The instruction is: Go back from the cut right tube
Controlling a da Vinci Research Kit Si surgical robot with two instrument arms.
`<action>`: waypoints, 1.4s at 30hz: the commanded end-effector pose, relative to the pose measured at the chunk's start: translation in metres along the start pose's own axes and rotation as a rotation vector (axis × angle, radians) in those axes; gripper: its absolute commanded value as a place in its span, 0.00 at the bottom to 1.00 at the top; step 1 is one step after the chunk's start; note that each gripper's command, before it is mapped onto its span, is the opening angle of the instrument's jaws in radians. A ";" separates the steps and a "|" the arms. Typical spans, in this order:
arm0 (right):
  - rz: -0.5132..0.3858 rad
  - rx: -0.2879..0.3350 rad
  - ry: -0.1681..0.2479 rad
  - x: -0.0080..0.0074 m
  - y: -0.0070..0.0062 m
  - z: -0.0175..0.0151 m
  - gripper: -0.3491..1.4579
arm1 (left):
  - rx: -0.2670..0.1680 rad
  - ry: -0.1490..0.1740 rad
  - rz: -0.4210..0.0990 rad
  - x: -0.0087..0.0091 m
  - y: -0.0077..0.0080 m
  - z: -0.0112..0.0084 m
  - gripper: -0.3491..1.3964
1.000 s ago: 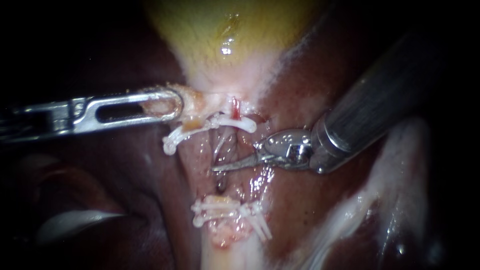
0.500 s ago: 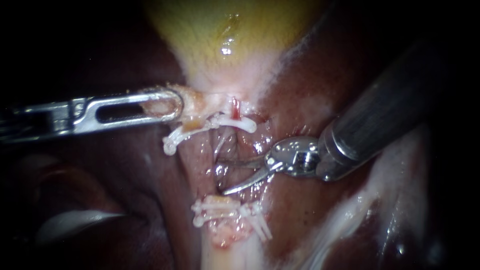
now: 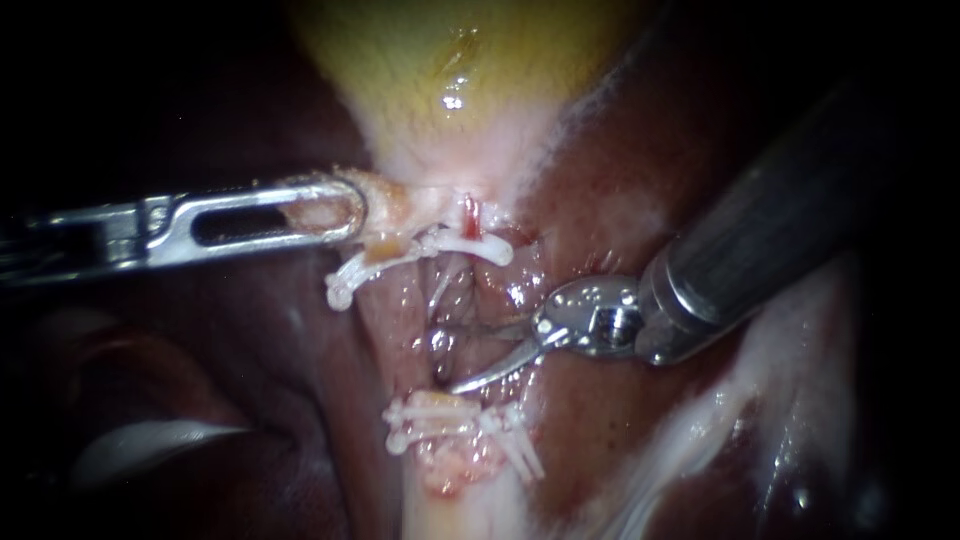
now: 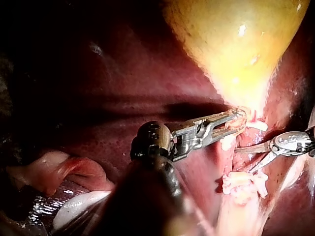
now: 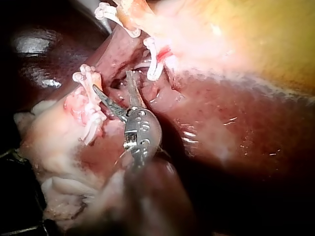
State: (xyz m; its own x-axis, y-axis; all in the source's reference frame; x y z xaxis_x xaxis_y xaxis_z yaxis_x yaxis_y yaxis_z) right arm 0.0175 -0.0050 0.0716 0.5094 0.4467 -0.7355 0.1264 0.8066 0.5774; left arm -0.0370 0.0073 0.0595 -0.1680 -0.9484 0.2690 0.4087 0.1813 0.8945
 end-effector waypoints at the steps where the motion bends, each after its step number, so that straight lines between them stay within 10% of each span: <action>1: -0.009 -0.012 0.001 0.0002 -0.0001 -0.0005 0.98 | -0.002 -0.001 0.000 0.0000 0.0000 0.0000 0.00; 21: -0.139 -0.251 -0.096 0.0026 -0.0031 -0.0123 0.98 | -0.006 -0.004 0.001 0.0000 0.0007 0.0001 0.00; 42: -0.141 -0.249 -0.100 0.0022 -0.0036 -0.0133 0.99 | -0.013 -0.010 0.013 0.0011 0.0045 0.0038 0.00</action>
State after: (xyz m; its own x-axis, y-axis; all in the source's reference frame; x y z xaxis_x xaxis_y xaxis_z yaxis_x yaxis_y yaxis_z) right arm 0.0069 -0.0018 0.0632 0.5852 0.2927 -0.7562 -0.0055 0.9340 0.3573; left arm -0.0390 0.0080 0.0658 -0.1702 -0.9423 0.2882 0.4231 0.1942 0.8850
